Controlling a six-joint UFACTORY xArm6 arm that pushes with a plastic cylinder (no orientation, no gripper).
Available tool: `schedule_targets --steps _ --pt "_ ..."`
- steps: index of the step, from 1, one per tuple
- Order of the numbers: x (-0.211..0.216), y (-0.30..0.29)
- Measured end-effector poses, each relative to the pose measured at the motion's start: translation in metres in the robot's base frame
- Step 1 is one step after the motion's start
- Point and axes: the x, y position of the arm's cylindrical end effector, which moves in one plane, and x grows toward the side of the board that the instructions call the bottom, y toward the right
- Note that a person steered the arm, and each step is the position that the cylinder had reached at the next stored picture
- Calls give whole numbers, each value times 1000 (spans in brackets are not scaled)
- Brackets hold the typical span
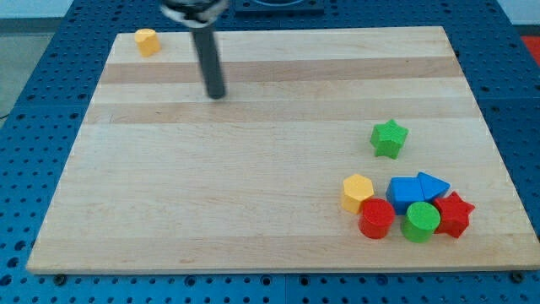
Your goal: Point your arm at the right side of the green star
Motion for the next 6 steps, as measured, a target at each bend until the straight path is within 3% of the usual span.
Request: schedule_targets --steps 3,4,5,6 --pt "14 293" --pt "57 342" --pt "102 349" --pt "115 329"
